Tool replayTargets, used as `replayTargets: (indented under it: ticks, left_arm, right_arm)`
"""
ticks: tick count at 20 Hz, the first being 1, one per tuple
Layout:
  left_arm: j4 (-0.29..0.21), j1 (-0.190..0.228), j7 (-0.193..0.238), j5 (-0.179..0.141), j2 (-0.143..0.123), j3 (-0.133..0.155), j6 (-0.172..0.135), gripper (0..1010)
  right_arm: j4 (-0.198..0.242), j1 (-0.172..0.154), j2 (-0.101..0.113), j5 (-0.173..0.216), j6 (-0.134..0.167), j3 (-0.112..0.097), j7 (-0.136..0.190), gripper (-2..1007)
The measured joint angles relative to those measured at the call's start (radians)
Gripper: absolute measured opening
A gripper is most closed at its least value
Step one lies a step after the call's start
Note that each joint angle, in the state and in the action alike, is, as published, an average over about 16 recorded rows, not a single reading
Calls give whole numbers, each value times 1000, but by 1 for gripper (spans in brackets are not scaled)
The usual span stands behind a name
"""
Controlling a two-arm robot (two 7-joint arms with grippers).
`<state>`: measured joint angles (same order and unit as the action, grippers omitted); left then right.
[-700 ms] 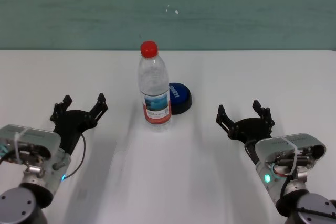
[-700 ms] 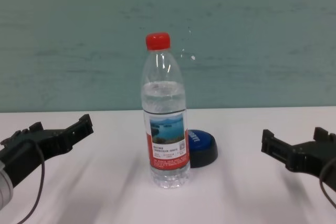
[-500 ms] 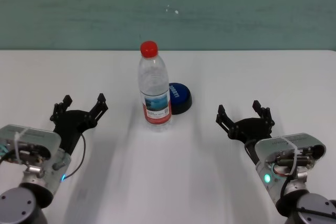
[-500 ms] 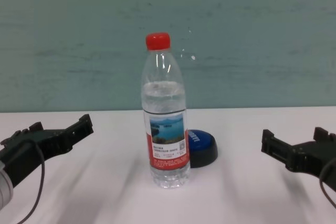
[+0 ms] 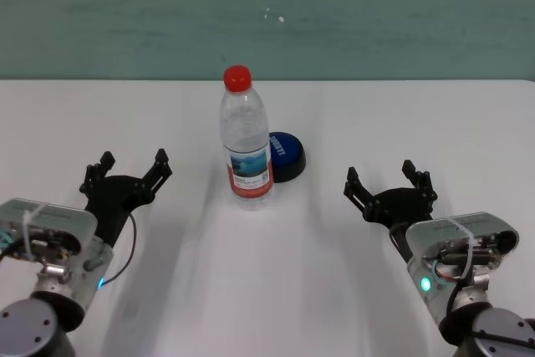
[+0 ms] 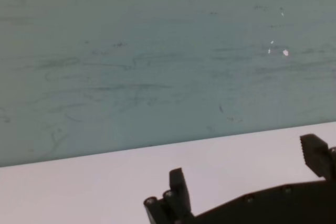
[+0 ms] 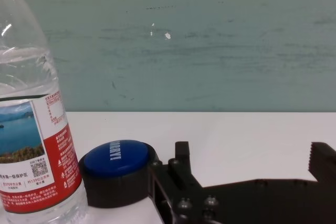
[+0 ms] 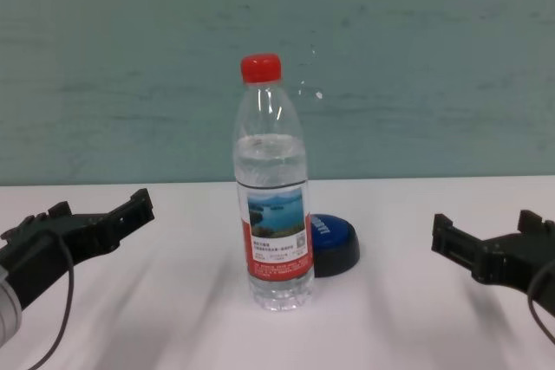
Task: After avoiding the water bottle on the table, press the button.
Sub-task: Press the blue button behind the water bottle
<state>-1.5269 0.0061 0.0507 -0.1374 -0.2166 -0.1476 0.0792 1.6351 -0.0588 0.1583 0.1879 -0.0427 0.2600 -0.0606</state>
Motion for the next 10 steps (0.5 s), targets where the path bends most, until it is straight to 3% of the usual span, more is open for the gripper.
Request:
replayTargets:
  ticks: [10]
  left_arm:
    - [0,0,0,0,0,0,0,1000]
  right_arm:
    - [0,0,0,0,0,0,0,1004]
